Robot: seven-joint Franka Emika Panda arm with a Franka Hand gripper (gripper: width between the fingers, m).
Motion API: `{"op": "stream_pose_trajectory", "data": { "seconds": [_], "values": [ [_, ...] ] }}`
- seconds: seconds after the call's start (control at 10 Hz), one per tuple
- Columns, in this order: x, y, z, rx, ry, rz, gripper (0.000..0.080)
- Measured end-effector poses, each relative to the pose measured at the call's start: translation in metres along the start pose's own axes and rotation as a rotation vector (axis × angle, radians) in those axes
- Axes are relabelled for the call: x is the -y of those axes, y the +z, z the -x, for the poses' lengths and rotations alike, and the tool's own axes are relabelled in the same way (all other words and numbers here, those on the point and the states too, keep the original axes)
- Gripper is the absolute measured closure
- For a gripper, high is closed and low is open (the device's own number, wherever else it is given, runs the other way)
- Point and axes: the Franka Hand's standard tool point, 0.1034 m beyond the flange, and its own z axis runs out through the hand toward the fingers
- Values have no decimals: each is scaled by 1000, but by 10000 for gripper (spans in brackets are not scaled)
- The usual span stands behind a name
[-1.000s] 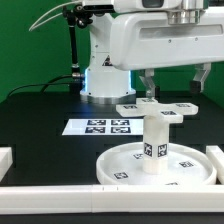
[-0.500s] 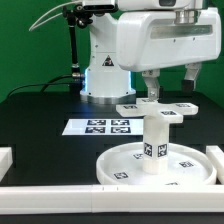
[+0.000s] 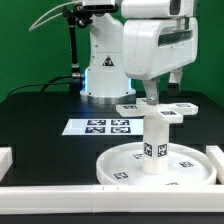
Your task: Assemble round table
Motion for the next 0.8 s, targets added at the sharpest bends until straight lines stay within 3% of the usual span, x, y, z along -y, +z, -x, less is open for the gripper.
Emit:
{"op": "stream_pose_trajectory", "data": {
  "seconds": [0.8],
  "values": [
    [0,14,9,20,15,-16,150]
  ]
}}
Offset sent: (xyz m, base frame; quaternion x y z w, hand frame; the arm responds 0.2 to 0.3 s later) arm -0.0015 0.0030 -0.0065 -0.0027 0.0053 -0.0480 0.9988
